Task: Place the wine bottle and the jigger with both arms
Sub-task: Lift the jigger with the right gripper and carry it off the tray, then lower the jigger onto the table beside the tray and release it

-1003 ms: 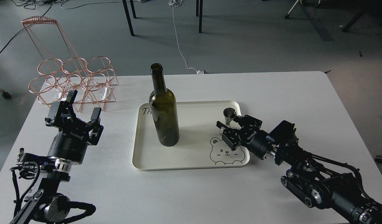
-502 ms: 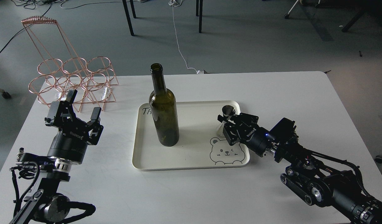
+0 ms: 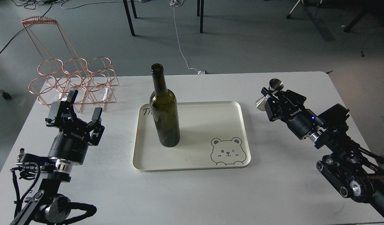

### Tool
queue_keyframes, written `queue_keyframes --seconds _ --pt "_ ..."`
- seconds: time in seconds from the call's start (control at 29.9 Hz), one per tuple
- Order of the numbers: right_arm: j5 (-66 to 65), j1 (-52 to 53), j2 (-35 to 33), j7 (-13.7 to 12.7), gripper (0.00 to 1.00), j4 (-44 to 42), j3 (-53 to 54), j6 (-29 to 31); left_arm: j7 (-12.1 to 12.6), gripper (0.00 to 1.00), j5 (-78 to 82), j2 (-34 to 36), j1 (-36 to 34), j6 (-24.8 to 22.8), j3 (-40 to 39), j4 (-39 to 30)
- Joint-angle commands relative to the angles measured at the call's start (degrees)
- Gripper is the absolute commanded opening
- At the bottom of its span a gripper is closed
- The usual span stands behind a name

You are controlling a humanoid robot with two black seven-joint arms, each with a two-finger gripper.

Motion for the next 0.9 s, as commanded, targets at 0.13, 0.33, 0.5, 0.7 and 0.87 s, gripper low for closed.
queue_keyframes --seconds 0.13,0.33,0.5,0.7,0.87 --pt "1.36 -3.68 -1.69 0.0 0.24 -3.76 3.06 0.02 0.08 0.98 0.0 -0.11 -0.09 0.0 0.18 0.01" --pt "1.36 -3.42 -1.25 0.0 0.25 -10.8 2.98 0.02 0.0 0.98 0.0 -0.02 -0.09 0.0 0.18 0.01" --pt "2.85 -3.42 -1.17 0.0 0.25 -11.78 2.63 0.02 0.0 0.98 0.0 -0.11 -0.09 0.0 0.18 0.01" --pt "3.11 -2.98 -0.9 0.0 0.27 -11.78 2.36 0.02 0.0 0.98 0.0 -0.02 -0.09 0.0 0.09 0.01" --pt "3.11 -2.89 -0.9 0.0 0.3 -11.86 2.36 0.02 0.0 0.98 0.0 -0.02 -0.09 0.0 0.09 0.01"
